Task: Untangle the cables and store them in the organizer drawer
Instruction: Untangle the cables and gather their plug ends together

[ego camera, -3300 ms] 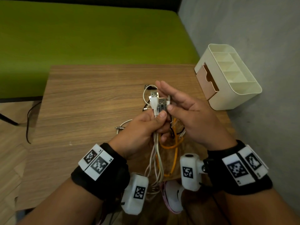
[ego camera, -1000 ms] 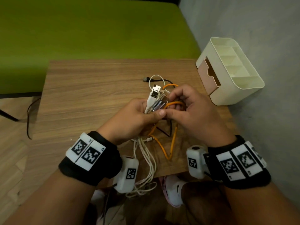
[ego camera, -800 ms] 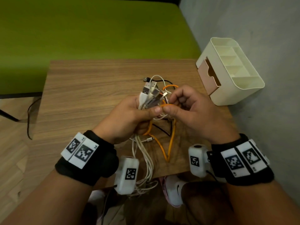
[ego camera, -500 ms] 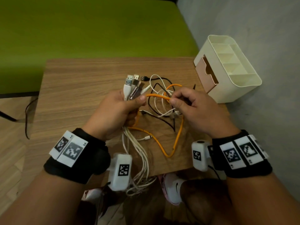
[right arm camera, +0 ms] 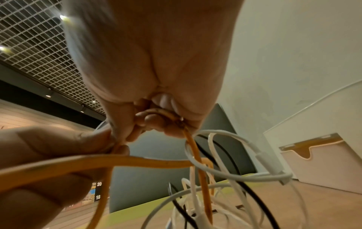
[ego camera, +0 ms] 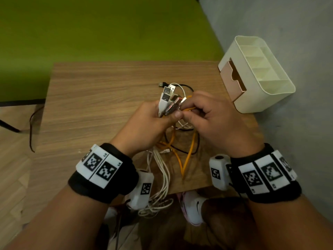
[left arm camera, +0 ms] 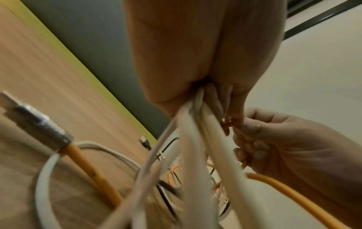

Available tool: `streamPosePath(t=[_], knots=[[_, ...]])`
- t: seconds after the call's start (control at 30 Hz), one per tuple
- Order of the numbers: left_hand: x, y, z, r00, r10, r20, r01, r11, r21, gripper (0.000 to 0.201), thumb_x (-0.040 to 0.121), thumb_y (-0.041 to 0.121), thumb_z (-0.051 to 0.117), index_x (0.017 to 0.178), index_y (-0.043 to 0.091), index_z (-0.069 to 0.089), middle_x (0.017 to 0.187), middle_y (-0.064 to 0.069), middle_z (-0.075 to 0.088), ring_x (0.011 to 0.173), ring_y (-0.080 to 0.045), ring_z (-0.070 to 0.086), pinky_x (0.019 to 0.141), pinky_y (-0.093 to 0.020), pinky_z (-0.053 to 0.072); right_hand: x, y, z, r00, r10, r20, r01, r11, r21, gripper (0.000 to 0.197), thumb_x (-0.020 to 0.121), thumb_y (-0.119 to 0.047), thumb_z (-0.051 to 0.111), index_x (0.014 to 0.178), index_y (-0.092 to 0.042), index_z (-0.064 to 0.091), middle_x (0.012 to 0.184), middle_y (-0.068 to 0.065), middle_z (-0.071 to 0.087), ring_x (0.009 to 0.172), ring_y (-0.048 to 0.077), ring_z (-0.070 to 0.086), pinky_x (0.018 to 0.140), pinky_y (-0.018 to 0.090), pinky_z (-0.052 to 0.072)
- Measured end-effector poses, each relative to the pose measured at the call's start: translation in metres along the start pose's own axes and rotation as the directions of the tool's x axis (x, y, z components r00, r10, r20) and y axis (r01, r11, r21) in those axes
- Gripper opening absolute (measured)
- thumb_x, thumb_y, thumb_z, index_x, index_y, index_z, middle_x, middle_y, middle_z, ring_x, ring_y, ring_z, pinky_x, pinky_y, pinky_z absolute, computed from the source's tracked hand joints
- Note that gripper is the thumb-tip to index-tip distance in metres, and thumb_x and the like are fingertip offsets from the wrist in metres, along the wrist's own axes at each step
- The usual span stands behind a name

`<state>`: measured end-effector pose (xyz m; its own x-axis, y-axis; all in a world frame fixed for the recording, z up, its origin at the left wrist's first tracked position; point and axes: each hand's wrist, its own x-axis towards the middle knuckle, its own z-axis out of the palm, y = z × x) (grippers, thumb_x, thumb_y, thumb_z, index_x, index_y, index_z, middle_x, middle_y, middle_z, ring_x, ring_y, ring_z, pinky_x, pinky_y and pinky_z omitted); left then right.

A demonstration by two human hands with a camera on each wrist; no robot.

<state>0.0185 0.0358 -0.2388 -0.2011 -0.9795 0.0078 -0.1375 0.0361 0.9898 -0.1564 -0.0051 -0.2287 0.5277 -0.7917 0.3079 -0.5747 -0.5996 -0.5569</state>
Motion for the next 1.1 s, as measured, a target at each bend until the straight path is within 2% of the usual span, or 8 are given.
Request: streamPosePath(t=[0.23, 0.37, 0.47, 0.6, 0.73, 0.83, 0.97, 1.1], knots=[[0.000, -0.007, -0.013, 0.996, -0.067, 0.063, 0.089, 0.863, -0.497, 0.020, 0.087, 0.019, 0.061, 0.080, 0.007, 0.047, 0.054, 0.000, 0.024, 0.037, -0.006, 0.023, 0.040, -0.016, 0.021, -0.002, -0.014, -0.003, 0.978, 0.208, 0.012, -0.202, 0.935, 0.293, 0.013, 0.093, -0.032, 0.064, 0.095, -0.034, 0.052, 0.078, -0.004, 0.060, 0.070, 0.014, 0.059, 0.059, 0.024, 0.045], [-0.002, -0.005, -0.030, 1.000, -0.021, 0.001, 0.017, 0.761, -0.648, 0.030, 0.087, 0.032, 0.066, 0.078, 0.009, 0.049, 0.048, 0.008, 0.025, 0.035, -0.001, 0.024, 0.038, -0.013, 0.019, -0.002, -0.001, -0.005, 0.898, 0.304, 0.319, -0.309, 0.950, -0.038, 0.028, 0.099, -0.049, 0.040, 0.097, -0.025, 0.056, 0.079, -0.003, 0.062, 0.069, 0.008, 0.056, 0.061, 0.033, 0.041], [-0.001, -0.010, -0.040, 0.985, -0.155, -0.076, 0.102, 0.877, -0.470, 0.022, 0.090, 0.025, 0.059, 0.077, 0.008, 0.053, 0.051, 0.002, 0.025, 0.038, -0.008, 0.023, 0.042, -0.019, 0.019, -0.003, 0.003, -0.009, 0.925, 0.314, 0.212, -0.322, 0.947, 0.006, 0.028, 0.102, -0.041, 0.041, 0.098, -0.021, 0.060, 0.078, -0.001, 0.062, 0.071, 0.010, 0.056, 0.062, 0.031, 0.040], [0.002, -0.019, -0.035, 0.950, -0.178, -0.257, 0.220, 0.965, 0.144, 0.015, 0.089, 0.021, 0.068, 0.075, 0.018, 0.063, 0.043, 0.012, 0.050, 0.040, 0.000, 0.042, 0.052, -0.029, 0.032, -0.002, 0.003, -0.015, 0.970, 0.243, 0.028, -0.244, 0.964, 0.102, 0.019, 0.101, -0.028, 0.053, 0.097, -0.017, 0.068, 0.076, -0.003, 0.062, 0.073, 0.009, 0.056, 0.058, 0.017, 0.038], [0.008, -0.023, -0.031, 0.906, -0.060, -0.419, 0.168, 0.960, 0.225, 0.010, 0.089, 0.029, 0.068, 0.080, 0.025, 0.066, 0.052, 0.017, 0.058, 0.046, 0.005, 0.048, 0.055, -0.028, 0.035, -0.001, 0.009, -0.009, 0.964, 0.211, 0.160, -0.195, 0.975, -0.109, 0.018, 0.097, -0.027, 0.057, 0.096, -0.016, 0.071, 0.082, -0.008, 0.058, 0.074, 0.003, 0.049, 0.062, 0.008, 0.030], [0.006, -0.019, -0.030, 0.857, 0.035, -0.513, 0.097, 0.969, 0.228, 0.008, 0.090, 0.026, 0.067, 0.095, 0.021, 0.070, 0.058, 0.016, 0.059, 0.051, 0.005, 0.049, 0.056, -0.025, 0.037, -0.002, 0.012, -0.007, 0.954, 0.208, 0.214, -0.152, 0.956, -0.252, 0.022, 0.097, -0.032, 0.056, 0.098, -0.016, 0.071, 0.086, -0.007, 0.056, 0.081, 0.009, 0.050, 0.062, 0.015, 0.030], [0.003, -0.010, -0.019, 0.931, 0.106, -0.350, -0.010, 0.964, 0.264, 0.017, 0.091, 0.019, 0.066, 0.078, 0.030, 0.061, 0.056, 0.027, 0.058, 0.053, 0.007, 0.051, 0.056, -0.017, 0.038, -0.001, 0.006, 0.000, 0.978, 0.098, 0.186, -0.061, 0.978, -0.198, 0.022, 0.096, -0.032, 0.058, 0.099, -0.016, 0.073, 0.075, -0.018, 0.043, 0.077, -0.002, 0.038, 0.066, 0.003, 0.028], [0.005, -0.009, -0.006, 0.987, 0.081, -0.136, -0.050, 0.975, 0.217, 0.022, 0.092, 0.011, 0.063, 0.079, 0.028, 0.060, 0.059, 0.029, 0.060, 0.058, 0.013, 0.052, 0.057, -0.006, 0.036, 0.000, -0.001, 0.004, 0.996, 0.001, 0.089, 0.003, 0.999, -0.037, 0.022, 0.091, -0.027, 0.058, 0.093, -0.010, 0.072, 0.077, -0.013, 0.045, 0.071, 0.003, 0.042, 0.063, 0.008, 0.032]])
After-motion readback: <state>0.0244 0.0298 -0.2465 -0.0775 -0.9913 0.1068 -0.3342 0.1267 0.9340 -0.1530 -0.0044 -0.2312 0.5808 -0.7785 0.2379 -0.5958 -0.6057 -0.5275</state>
